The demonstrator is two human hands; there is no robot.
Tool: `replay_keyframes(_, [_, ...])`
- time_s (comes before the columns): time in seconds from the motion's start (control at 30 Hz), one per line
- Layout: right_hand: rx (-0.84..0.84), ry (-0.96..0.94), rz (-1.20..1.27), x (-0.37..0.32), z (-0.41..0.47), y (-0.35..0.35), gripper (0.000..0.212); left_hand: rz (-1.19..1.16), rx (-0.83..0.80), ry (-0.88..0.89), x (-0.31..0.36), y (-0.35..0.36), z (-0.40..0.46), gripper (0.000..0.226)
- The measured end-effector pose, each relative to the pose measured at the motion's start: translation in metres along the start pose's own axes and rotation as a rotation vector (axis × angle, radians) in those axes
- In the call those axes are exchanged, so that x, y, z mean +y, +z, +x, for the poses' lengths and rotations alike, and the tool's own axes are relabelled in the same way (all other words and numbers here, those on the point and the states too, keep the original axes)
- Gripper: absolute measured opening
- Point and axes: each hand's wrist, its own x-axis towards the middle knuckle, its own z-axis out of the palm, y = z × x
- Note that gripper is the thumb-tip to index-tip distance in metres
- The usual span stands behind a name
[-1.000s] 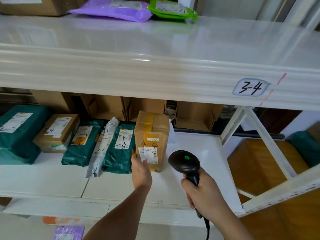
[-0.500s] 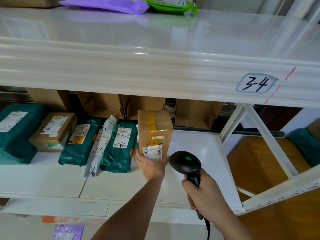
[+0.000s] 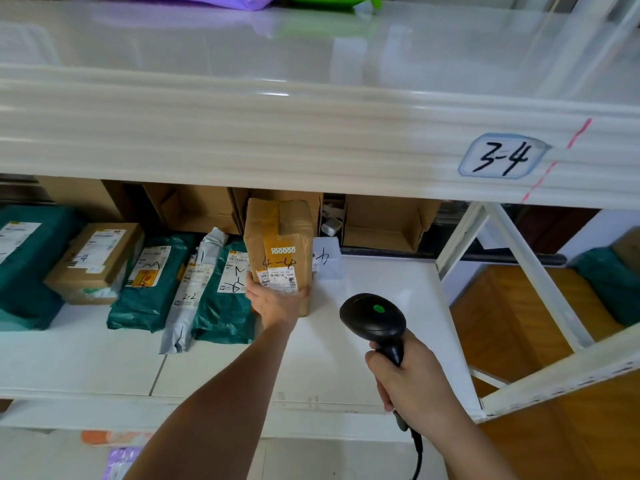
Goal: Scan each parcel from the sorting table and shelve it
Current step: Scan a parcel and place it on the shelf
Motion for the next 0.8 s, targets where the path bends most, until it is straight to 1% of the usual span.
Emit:
replay_keyframes(0.13, [-0.003, 0.004, 0.035, -0.007, -0.007, -0.004, 0.007, 0.077, -0.07, -0.041, 0.004, -0.018, -0.006, 0.15])
replay_keyframes(0.33, [-0.003, -0.055, 0.021, -0.029, -0.028, -0.015, 0.002, 0.297, -0.19, -0.05, 0.025, -0.067, -0.023, 0.143])
replay_keyframes(0.4, [-0.007, -0.075, 0.028, -0.039, -0.041, -0.021, 0.003, 0.346, -0.233, -0.086, 0.031, -0.087, -0.023, 0.134])
replay_keyframes(0.47, [-0.003, -0.09, 0.031, -0.048, -0.057, -0.027, 0.003, 0.442, -0.321, -0.076, 0.032, -0.107, -0.02, 0.116])
replay_keyframes(0.5, [0.004, -0.096, 0.032, -0.052, -0.065, -0.029, 0.004, 0.551, -0.367, -0.036, 0.042, -0.12, -0.028, 0.108])
replay_keyframes(0.57, [0.024, -0.106, 0.031, -0.058, -0.083, -0.033, 0.005, 0.765, -0.453, 0.112, 0.06, -0.144, -0.045, 0.092])
replay_keyframes(0.63, [0.054, -0.12, 0.028, -0.065, -0.103, -0.035, 0.005, 0.908, -0.546, 0.238, 0.076, -0.162, -0.062, 0.077])
replay_keyframes(0.73, [0.121, -0.128, 0.004, -0.073, -0.135, -0.033, 0.006, 0.995, -0.679, 0.353, 0.09, -0.177, -0.077, 0.069])
replay_keyframes(0.8, [0.174, -0.128, 0.006, -0.078, -0.159, -0.029, 0.005, 1.0, -0.73, 0.395, 0.096, -0.185, -0.086, 0.076])
